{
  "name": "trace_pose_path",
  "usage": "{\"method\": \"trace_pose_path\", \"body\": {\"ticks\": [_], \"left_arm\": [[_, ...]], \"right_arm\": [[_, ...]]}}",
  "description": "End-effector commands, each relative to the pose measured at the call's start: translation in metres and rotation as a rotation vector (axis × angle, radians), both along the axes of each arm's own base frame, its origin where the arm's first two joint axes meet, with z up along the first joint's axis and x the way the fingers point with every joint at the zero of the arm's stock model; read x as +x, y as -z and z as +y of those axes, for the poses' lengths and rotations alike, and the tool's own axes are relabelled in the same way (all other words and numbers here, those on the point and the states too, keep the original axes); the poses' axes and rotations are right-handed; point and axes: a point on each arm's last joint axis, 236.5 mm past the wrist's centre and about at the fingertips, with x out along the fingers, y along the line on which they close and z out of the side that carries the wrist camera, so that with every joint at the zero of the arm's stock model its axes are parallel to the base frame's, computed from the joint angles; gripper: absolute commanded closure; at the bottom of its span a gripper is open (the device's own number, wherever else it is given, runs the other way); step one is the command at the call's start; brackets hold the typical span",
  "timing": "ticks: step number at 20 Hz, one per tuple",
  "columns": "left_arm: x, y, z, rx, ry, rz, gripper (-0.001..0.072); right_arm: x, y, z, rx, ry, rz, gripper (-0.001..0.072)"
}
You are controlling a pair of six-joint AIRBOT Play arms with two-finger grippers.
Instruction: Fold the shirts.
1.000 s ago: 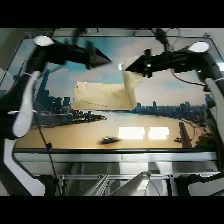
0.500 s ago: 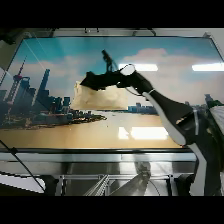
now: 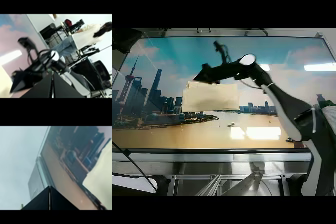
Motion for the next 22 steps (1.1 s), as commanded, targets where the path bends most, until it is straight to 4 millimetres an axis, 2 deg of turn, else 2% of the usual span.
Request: {"method": "trace_pose_path", "body": {"ticks": [1, 3, 4, 6, 7, 8, 9, 10, 11, 12, 14, 18, 22], "left_arm": [[0.001, 0.009, -0.006, -0.003, 0.011, 0.003, 0.0700], [0.000, 0.009, -0.004, -0.001, 0.012, -0.001, 0.0701], [-0.002, 0.010, -0.002, 0.004, 0.017, -0.008, 0.0700], [-0.006, 0.011, -0.004, 0.003, 0.037, -0.004, 0.0700], [-0.008, 0.014, -0.007, 0.001, 0.050, 0.004, 0.0700], [-0.009, 0.017, -0.009, -0.004, 0.056, 0.018, 0.0700], [-0.009, 0.022, -0.012, -0.011, 0.064, 0.033, 0.0700], [-0.009, 0.027, -0.015, -0.018, 0.069, 0.047, 0.0700], [-0.009, 0.031, -0.015, -0.021, 0.070, 0.053, 0.0701], [-0.009, 0.036, -0.017, -0.027, 0.076, 0.064, 0.0700], [-0.009, 0.041, -0.017, -0.031, 0.077, 0.068, 0.0701], [-0.009, 0.041, -0.017, -0.028, 0.078, 0.059, 0.0700], [-0.010, 0.041, -0.018, -0.026, 0.081, 0.053, 0.0701]], "right_arm": [[0.022, 0.004, -0.109, -0.291, 0.119, 0.031, 0.0698], [0.025, 0.031, -0.195, -0.612, 0.229, 0.056, 0.0699], [0.025, 0.043, -0.227, -0.725, 0.280, 0.077, 0.0700], [0.024, 0.072, -0.269, -0.864, 0.375, 0.162, 0.0698], [0.024, 0.089, -0.271, -0.870, 0.386, 0.195, 0.0688], [0.025, 0.104, -0.268, -0.864, 0.386, 0.218, 0.0684], [0.026, 0.118, -0.262, -0.841, 0.381, 0.250, 0.0531], [0.024, 0.132, -0.251, -0.803, 0.364, 0.299, 0.0243], [0.021, 0.143, -0.240, -0.764, 0.346, 0.347, 0.0100], [0.019, 0.152, -0.227, -0.714, 0.317, 0.381, 0.0065], [0.019, 0.161, -0.202, -0.603, 0.258, 0.398, 0.0065], [0.012, 0.182, -0.173, -0.490, 0.182, 0.445, 0.0065], [0.006, 0.187, -0.139, -0.397, 0.133, 0.442, 0.0066]]}}
